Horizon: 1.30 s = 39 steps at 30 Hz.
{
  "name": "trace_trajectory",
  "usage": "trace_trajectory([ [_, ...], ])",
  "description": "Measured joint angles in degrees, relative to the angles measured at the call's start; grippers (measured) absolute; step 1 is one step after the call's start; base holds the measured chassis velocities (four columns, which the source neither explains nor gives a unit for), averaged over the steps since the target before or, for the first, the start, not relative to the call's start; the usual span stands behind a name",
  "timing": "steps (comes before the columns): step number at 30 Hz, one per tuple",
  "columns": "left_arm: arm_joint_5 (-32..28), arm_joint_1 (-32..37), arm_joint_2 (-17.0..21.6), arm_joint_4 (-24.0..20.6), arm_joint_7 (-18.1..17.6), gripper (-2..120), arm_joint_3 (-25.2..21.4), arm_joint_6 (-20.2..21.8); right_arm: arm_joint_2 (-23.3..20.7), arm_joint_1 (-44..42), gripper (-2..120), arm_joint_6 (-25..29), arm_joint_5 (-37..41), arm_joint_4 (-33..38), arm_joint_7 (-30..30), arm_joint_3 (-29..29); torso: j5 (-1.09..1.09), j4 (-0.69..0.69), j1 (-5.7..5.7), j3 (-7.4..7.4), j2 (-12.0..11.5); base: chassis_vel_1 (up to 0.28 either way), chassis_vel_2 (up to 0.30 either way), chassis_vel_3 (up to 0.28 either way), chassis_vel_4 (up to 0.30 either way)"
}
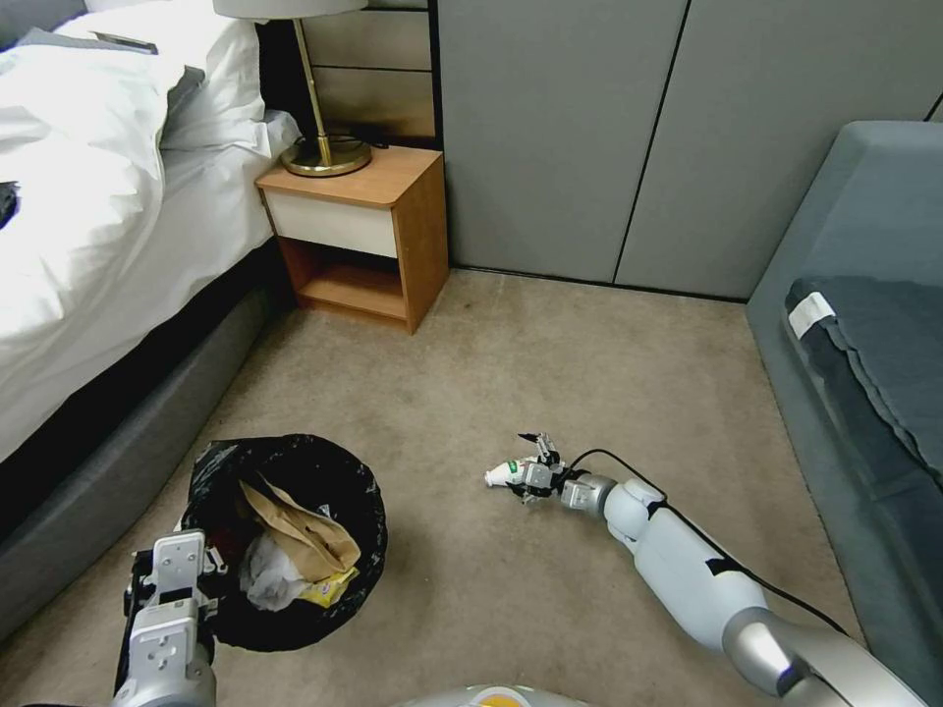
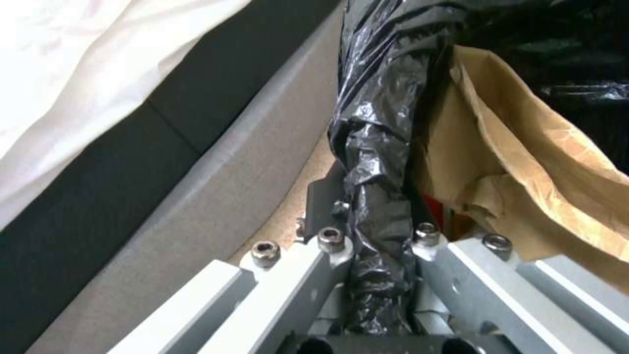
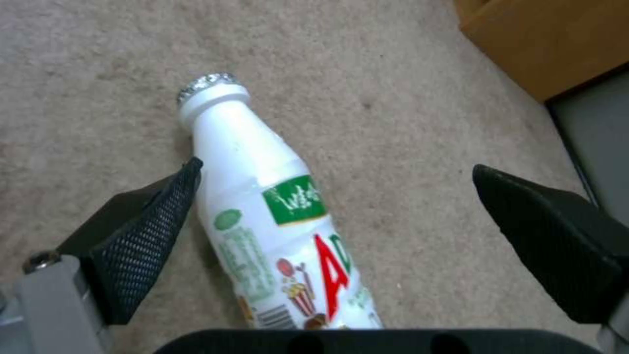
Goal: Pick up the trash bin, then pick up the garbage from the floor and place it into the trash bin.
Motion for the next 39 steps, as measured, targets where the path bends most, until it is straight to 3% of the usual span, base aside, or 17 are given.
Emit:
trace_trajectory([
  [15, 1.4, 0.4, 0.0, 0.4, 0.0, 0, 0.3, -0.5, 0.9, 1.8, 100, 3.1, 1.4, -5.2, -3.6, 0.6, 0.00, 0.00, 0.00, 0.00, 0.0, 0.000, 0.000, 0.000, 0.000],
  [22, 2.3, 0.9, 0.0, 0.7, -0.1, 0, 0.2, -0.8, 1.9, 3.7, 100, 4.2, 6.2, -10.3, -10.0, 1.9, 0.00, 0.00, 0.00, 0.00, 0.0, 0.000, 0.000, 0.000, 0.000],
  [39, 3.6, 1.7, 0.0, 0.6, -0.2, 0, 0.7, -1.5, 2.2, 4.7, 100, 3.0, 8.8, -12.9, -10.7, 3.1, 0.00, 0.00, 0.00, 0.00, 0.0, 0.000, 0.000, 0.000, 0.000],
])
